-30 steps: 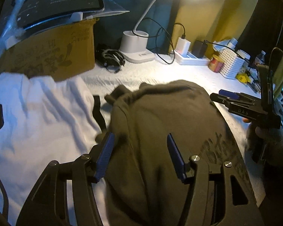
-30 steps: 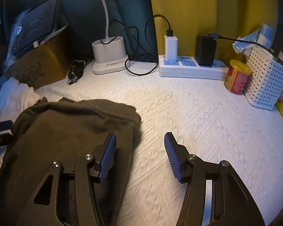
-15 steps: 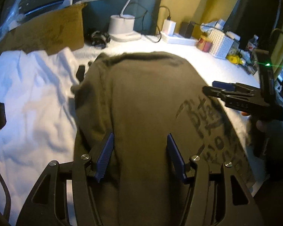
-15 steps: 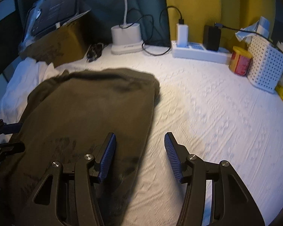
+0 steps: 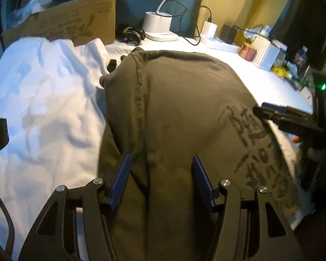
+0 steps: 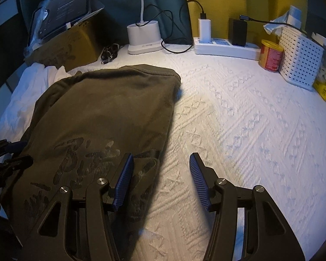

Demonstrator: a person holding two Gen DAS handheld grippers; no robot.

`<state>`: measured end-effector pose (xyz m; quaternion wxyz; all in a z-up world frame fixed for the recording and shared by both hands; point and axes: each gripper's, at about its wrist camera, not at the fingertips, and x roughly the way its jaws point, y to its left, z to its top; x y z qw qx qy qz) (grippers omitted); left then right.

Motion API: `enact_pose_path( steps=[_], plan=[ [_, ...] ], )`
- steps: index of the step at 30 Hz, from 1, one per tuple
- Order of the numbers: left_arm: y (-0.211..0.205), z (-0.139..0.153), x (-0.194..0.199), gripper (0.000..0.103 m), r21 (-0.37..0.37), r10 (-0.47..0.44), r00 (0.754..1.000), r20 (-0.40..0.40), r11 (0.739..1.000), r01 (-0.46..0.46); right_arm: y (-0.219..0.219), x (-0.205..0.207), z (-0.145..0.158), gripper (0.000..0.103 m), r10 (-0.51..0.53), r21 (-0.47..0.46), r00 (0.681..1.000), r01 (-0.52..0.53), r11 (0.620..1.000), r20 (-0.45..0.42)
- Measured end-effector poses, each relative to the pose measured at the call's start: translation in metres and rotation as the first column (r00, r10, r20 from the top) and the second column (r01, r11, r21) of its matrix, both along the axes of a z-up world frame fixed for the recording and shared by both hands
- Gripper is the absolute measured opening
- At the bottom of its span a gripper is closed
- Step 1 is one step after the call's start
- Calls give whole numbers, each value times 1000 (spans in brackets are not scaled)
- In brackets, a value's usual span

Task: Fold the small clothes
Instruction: 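Press the folded brown shirt flat with the open left gripper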

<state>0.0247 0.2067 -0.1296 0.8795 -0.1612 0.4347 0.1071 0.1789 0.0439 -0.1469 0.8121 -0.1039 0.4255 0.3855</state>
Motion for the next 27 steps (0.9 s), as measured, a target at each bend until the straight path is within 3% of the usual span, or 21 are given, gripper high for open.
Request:
enact_pose_path(
  steps=[4,6,7,13,27],
  plan=[
    [-11,6,-5,61,-37,-33,999,29,999,34,-5,-7,-1,57,4,13,1000,-4,1000,-13],
    [-19,6,-6,77,-32,-46,999,21,998,46,-6,-11,-1,57,6,12,1000,-6,1000,-11],
    [-22,5,-6,79,-37,-50,999,19,998,51,-7,-12,-1,57,7,12,1000,-7,1000,-10],
    [-31,-5,-11,79,9,-64,998,-19,998,65,-15,-22,-2,57,5,9,1000,-5,1000,-5],
    [-38,3,-23,81,99,22,999,-44,995,-17,-45,-42,-2,58,27,27,999,-26,999,-26]
  ],
)
